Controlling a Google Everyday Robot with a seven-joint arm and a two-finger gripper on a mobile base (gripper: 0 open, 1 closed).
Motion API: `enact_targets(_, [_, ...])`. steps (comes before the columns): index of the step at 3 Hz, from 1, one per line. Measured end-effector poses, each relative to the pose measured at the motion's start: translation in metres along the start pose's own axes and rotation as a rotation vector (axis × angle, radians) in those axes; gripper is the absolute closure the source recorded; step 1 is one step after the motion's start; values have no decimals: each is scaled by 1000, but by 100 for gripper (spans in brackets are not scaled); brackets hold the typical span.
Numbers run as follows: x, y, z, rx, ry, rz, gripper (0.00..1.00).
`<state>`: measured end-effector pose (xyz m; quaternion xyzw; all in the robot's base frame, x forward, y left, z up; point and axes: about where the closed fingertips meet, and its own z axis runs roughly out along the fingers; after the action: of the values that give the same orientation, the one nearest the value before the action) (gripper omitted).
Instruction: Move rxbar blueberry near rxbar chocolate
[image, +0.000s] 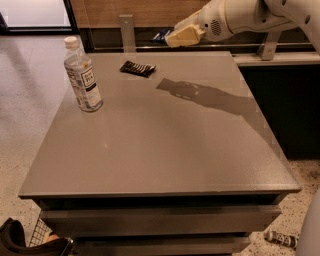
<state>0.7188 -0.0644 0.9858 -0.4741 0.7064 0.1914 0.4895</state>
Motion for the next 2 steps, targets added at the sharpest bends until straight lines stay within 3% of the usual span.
enact_targets(1, [7,-27,-4,84,-47,2,100])
enact_targets(2, [7,-27,-4,84,-47,2,100])
